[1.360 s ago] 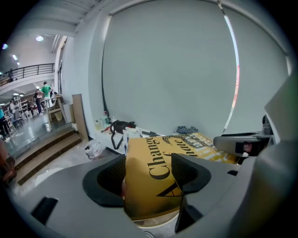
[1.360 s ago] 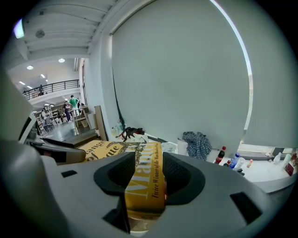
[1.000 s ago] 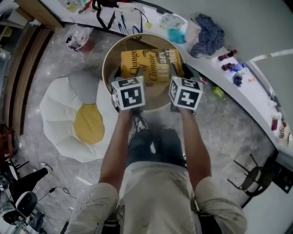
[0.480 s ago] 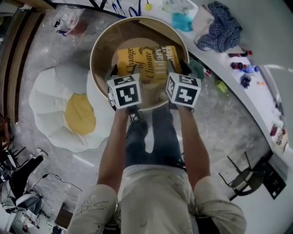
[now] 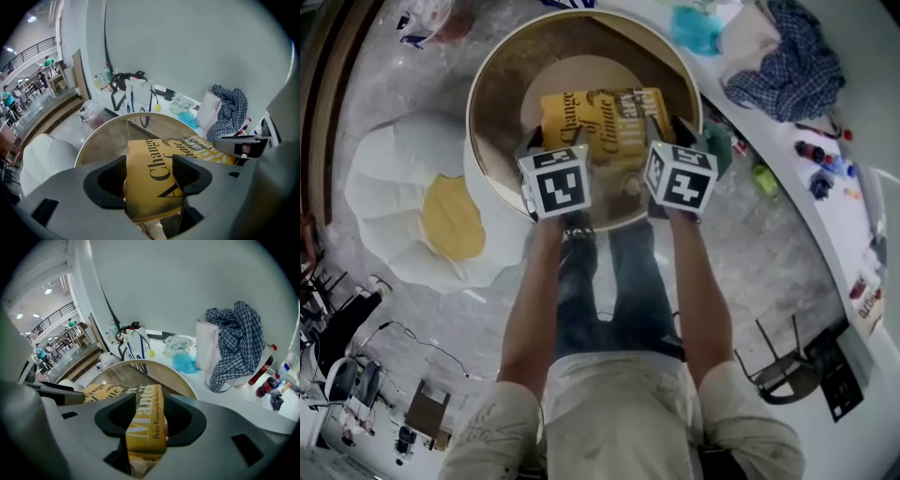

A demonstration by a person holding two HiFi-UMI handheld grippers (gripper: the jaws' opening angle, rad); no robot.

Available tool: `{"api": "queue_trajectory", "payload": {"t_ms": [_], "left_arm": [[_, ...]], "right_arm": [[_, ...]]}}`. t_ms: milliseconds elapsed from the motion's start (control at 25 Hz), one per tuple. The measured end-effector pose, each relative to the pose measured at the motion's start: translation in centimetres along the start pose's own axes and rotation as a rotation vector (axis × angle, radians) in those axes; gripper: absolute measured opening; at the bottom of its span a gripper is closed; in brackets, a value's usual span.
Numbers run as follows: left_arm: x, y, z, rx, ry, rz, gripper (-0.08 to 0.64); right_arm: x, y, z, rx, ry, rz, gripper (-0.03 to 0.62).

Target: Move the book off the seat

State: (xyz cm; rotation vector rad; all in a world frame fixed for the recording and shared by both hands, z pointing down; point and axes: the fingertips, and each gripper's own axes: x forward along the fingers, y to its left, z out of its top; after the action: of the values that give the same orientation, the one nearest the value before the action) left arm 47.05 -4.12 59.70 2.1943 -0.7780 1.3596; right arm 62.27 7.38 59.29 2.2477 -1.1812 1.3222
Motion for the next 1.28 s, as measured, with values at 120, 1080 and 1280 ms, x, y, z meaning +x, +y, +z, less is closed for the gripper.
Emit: {"api": "queue_trajectory", "payload": {"t_ms": [120,1080,1280], "left_arm": [[1.7,0.3,-0.2,0.004,0.015,0.021,0.318],[8.9,-0.4,-8.7,-0.156,0.111,-0.081,0.318],[10.2,-0.4,-10.5,-0.138,0.164,-0.091,0.321]], "right_arm": [[1.7,-0.1,-0.8,0.000,0.025,0.017,0.190],[6.8,-1.9,-8.4,-0.059,0.093,-0.007,0.190],[7.7,-1.4,-10.2,-0.044,0.132,0.000,0.178]]}}
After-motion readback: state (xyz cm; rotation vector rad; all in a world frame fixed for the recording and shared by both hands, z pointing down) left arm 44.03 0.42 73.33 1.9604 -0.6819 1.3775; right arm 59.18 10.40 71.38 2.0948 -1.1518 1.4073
